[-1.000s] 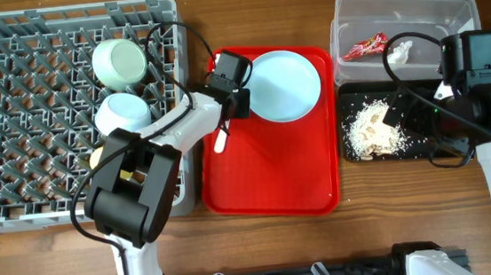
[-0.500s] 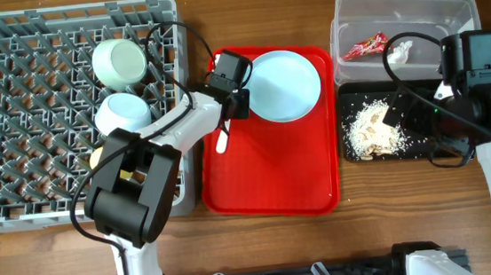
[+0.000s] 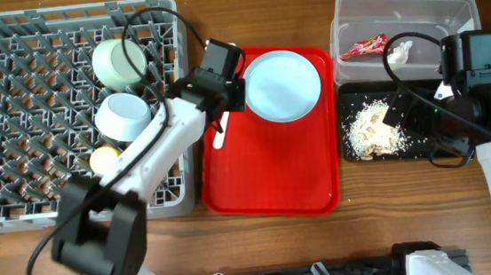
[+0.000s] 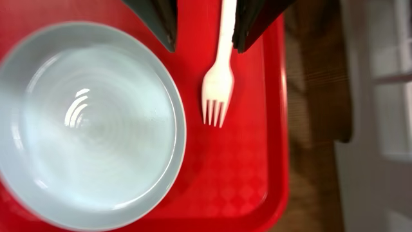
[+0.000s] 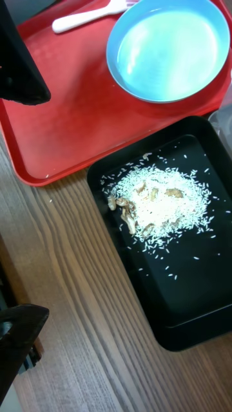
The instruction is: Sort waste into correct bins and load items into the dishwasher rack
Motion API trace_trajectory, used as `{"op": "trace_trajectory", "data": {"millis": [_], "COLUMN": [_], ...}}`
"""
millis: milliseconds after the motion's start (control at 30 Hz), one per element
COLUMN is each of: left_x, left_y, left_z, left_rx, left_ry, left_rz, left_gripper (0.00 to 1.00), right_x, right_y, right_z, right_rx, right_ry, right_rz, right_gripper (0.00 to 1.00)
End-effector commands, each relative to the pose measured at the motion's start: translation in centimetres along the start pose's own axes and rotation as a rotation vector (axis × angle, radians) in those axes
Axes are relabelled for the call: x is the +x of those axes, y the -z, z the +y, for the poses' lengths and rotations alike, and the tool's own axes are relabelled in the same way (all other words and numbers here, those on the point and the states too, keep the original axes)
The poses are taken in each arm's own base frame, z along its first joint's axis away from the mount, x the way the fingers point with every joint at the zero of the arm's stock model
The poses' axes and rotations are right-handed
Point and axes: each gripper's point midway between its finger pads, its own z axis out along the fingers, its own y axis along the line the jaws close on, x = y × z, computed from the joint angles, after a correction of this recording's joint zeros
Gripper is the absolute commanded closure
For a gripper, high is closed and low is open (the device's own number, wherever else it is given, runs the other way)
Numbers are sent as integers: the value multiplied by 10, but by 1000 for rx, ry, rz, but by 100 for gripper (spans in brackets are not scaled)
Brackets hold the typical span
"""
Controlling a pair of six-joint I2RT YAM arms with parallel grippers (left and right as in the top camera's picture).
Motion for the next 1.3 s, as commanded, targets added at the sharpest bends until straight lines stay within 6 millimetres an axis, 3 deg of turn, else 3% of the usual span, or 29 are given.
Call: {"op": "trace_trajectory", "data": {"millis": [0,67,133,167,233,500,700,1000,1267], "left_x": [-17,-22,-21,-19,-16,19,30,27,42], "left_y": [42,53,51,47,35,-45,-74,-86,-101], "left_z": [12,14,14,14,14,15,9,7,9], "left_rx": [13,17,16,13,6,-23,6,13,1], "left_ry": [29,35,35,34,32,20,20,21,17], "left_rz": [-71,-95,-90,-81,-60,82,112,89,131], "left_gripper": [76,75,62,62,61,60,58,54,53], "right_x": [-2,-2,-2,-2,-1,-1,-1,-1,-2], "right_y": [1,1,1,1,1,1,1,1,1], "right_z": [0,0,0,0,0,0,0,0,0], "right_rx": [-2,-2,-3,-3,-2,-1,0,-1,-2], "right_ry": [6,6,6,6,6,6,6,6,6], "right_rz": [-5,-5,-5,-5,-3,-2,-2,-2,-4], "right_gripper": [0,0,0,0,0,0,0,0,0]}}
